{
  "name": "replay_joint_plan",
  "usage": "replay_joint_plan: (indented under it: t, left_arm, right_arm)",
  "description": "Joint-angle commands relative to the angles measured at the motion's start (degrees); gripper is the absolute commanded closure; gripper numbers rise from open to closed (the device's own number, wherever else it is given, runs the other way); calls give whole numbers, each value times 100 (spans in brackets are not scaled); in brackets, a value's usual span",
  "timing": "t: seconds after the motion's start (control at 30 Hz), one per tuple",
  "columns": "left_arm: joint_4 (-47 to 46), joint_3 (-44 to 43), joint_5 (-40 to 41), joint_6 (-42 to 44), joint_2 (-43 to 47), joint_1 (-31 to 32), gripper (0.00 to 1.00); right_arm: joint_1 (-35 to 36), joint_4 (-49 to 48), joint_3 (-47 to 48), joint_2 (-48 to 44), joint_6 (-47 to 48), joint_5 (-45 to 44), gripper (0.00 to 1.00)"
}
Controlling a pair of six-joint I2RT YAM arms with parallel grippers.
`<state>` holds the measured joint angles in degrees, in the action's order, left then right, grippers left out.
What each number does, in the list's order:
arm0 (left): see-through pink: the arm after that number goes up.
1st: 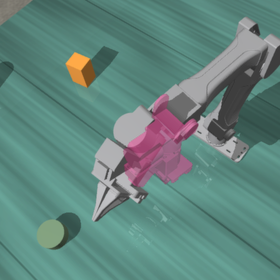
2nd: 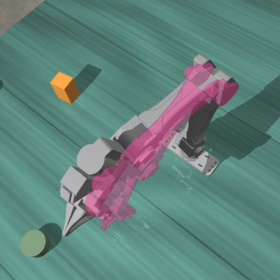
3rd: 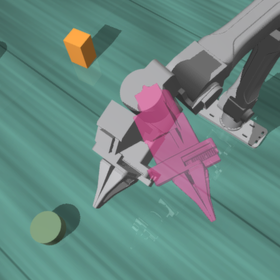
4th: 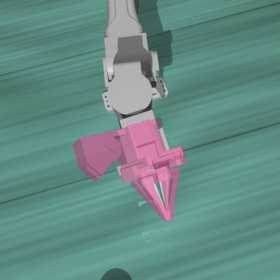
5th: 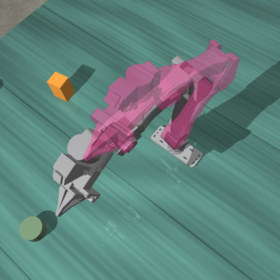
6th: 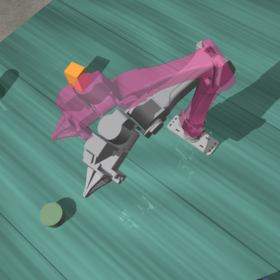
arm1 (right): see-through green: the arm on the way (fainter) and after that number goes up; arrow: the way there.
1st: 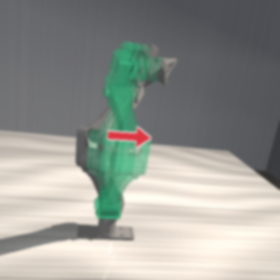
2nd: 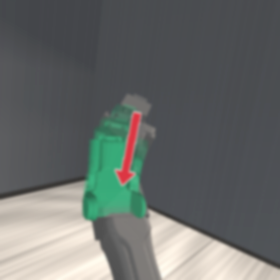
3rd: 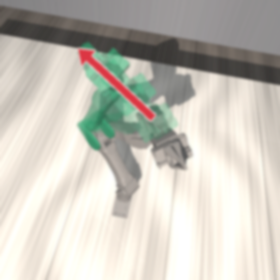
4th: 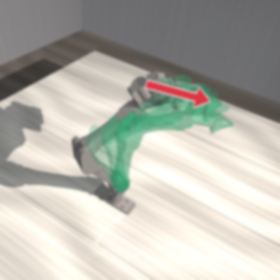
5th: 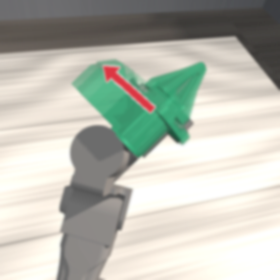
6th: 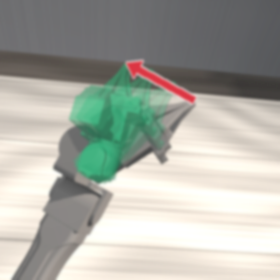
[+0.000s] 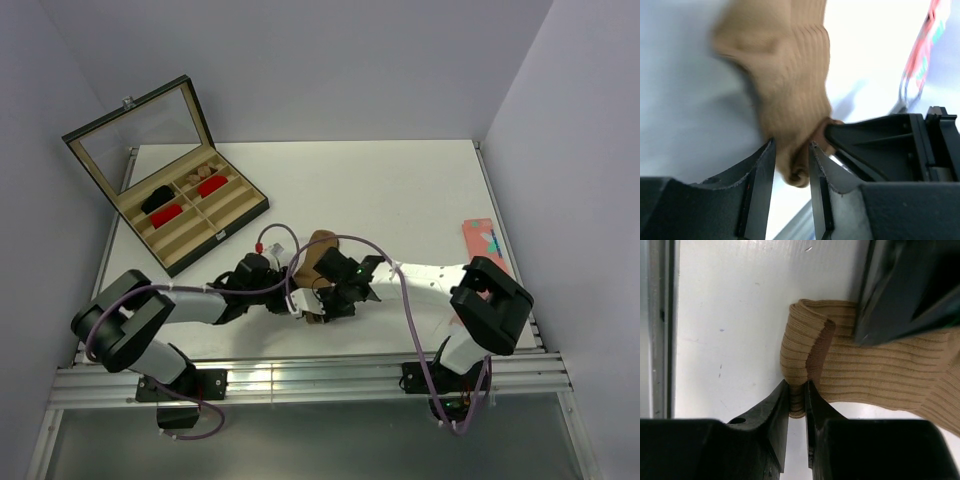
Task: Roll the socks
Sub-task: Roll the sock at the center of the board.
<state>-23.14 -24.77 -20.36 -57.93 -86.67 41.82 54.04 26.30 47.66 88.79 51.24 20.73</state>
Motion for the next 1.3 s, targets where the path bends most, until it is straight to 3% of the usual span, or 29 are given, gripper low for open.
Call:
replay_joint_plan:
  t: [0.0,0.2,0.47,0.63,0.87,1.27]
  left_arm:
    - [-314,306,945,54,414,19,61]
    - [-815,842,1586,19,1011,98,63]
    - [-1289,1264,2466,256,1609,774,65]
    - [-2079,1537,2598,853,1777,1099,70]
    - [-2616,1634,2511,1556,1716,1399,67]
    - [-2810,1230,2098,2198,846,1671,66]
  right_arm:
    - [-200,893,181,304,-62,518,82]
    - [-622,1631,813,814,175,1125,82]
    - [-1062,2739,1623,1517,430,1749,82]
    - [-1133,3266,2168,1975,431,1838,82]
    - [-1194,3680,2678,2476,378,1961,82]
    - [-1396,4418,3636,3293,167,2278,82]
